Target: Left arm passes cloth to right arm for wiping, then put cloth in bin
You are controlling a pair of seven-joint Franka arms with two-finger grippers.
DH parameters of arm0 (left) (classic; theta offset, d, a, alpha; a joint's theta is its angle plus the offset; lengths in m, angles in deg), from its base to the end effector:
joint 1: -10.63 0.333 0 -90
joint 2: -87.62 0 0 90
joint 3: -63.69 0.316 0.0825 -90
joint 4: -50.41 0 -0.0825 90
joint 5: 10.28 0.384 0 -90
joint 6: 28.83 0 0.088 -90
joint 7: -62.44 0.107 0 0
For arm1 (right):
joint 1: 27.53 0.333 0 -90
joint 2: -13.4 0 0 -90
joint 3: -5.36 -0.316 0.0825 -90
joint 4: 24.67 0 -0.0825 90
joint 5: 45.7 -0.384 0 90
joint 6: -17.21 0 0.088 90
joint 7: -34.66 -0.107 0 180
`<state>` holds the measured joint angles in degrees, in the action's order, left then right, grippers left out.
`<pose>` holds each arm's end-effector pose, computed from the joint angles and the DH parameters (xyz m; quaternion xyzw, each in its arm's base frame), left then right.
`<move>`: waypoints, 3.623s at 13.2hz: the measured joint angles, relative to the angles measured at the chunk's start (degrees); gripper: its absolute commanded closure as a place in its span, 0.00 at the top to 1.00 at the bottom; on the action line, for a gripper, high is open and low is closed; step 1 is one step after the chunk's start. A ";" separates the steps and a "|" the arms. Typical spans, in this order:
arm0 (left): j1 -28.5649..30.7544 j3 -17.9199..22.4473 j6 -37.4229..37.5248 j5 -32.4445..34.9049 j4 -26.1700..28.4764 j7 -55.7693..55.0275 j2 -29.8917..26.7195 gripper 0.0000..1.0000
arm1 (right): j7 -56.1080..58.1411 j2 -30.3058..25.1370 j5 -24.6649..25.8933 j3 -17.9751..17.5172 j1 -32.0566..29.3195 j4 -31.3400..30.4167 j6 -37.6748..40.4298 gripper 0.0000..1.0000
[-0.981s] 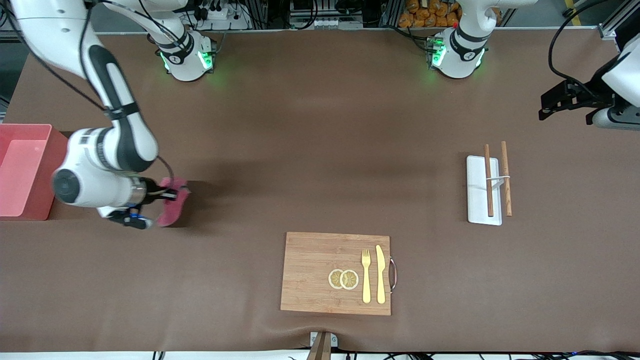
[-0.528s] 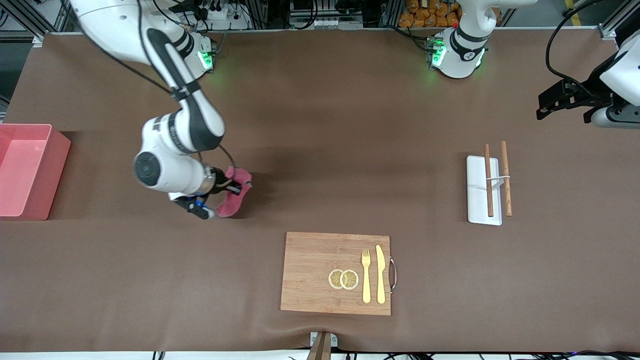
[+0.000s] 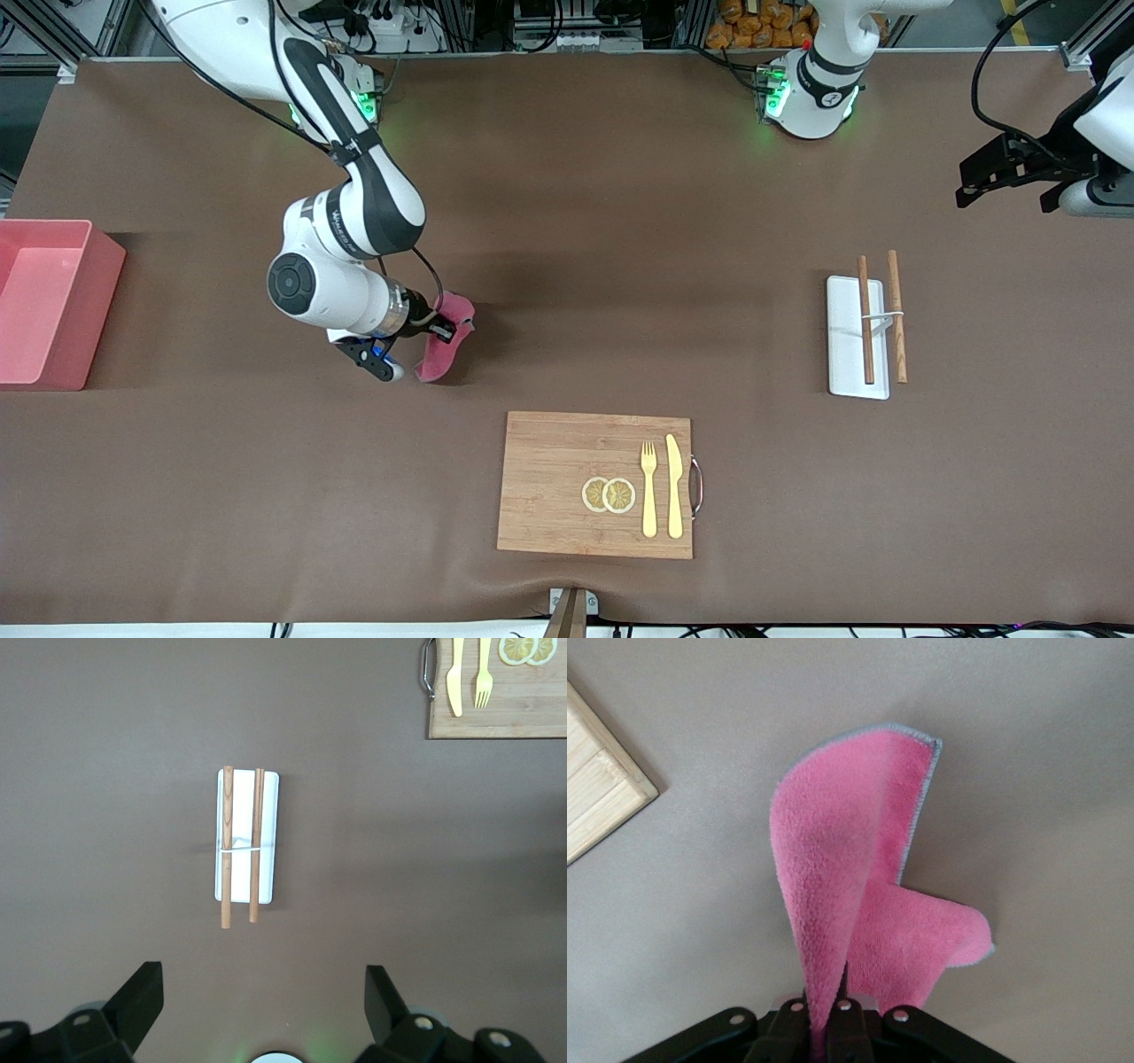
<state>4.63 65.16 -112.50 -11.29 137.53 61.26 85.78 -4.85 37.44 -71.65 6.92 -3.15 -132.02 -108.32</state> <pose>0.5314 -0.0439 0.6559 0.9994 -0.0301 -0.0145 0.0085 0.5703 0.2580 0.2832 -0.9439 0.2787 0.1302 0.1203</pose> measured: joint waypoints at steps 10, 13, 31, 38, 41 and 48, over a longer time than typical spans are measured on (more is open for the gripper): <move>0.02 -0.05 -0.46 0.00 0.11 0.01 0.00 1.00 | 45.03 -7.23 12.50 3.69 -25.33 4.94 22.94 0.00; 0.02 -0.05 -0.48 0.00 0.18 0.01 0.00 1.00 | 55.45 -7.32 18.95 3.73 -32.60 11.26 32.05 0.00; 0.03 -0.02 -0.53 0.00 0.58 0.01 0.01 1.00 | 103.66 13.42 32.89 3.61 -62.26 26.56 6.27 0.39; 0.03 -0.02 -0.53 0.00 0.60 0.01 0.01 1.00 | 104.13 14.49 30.83 2.88 -63.93 26.53 8.23 1.00; 0.03 -0.01 -0.53 0.00 0.61 0.01 0.01 1.00 | 104.10 13.55 30.59 1.00 -62.38 28.39 11.12 1.00; 0.04 0.06 -0.53 0.00 0.75 0.01 0.01 1.00 | 83.05 6.17 30.64 0.27 -44.65 30.30 26.57 1.00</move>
<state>4.68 65.22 -113.02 -11.29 138.28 61.26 85.79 78.20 43.61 -41.01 7.19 -47.81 -101.72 -81.75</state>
